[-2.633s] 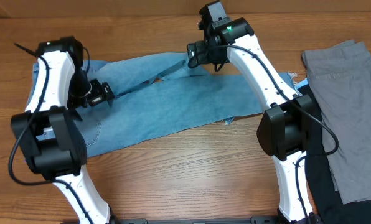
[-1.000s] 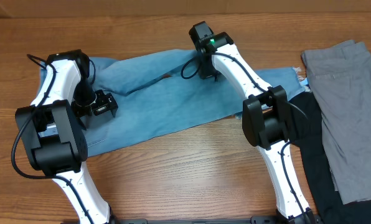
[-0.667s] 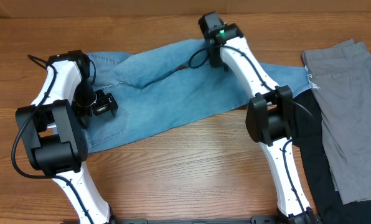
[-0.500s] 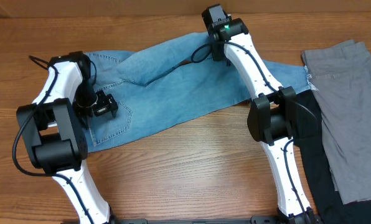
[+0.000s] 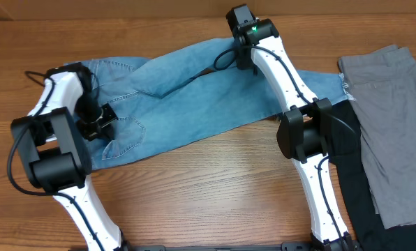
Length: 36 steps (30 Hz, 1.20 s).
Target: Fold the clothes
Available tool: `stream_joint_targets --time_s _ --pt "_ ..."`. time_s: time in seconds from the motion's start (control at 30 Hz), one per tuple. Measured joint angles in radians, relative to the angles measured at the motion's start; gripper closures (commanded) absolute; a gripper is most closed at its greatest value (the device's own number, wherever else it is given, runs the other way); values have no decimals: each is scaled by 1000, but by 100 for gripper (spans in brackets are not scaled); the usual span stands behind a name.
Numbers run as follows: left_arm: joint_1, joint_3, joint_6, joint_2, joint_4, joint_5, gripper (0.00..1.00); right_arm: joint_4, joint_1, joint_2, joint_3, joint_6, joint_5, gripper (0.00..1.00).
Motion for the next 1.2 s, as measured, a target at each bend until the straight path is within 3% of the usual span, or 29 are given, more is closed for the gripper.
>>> stream_joint_targets --time_s 0.4,0.5,0.53,0.6,0.67,0.7,0.73,0.93,1.03,1.2 --pt "311 119 -22 65 -98 -77 96 -19 8 0 65 7 -111 96" --pt "352 180 -23 97 -135 -108 90 -19 14 0 65 7 -120 94" --pt "359 201 -24 106 -146 -117 87 -19 16 0 65 7 -115 89" --pt "362 243 -26 122 -167 -136 74 -16 22 0 65 9 -83 58" --pt "362 291 -32 132 -195 -164 59 -2 23 0 65 8 -27 46" --pt "362 315 -37 134 -207 -181 40 4 22 0 65 3 6 31" --pt "362 355 -40 134 -224 -211 32 11 19 0 65 3 61 20" --pt "343 461 -48 134 -300 -256 30 -19 -3 -6 65 4 167 1" --pt "306 494 -48 134 -327 -260 30 -61 -6 -36 65 5 133 0" --pt "240 507 -45 134 -351 -258 35 -179 -11 -112 69 -13 -93 0"
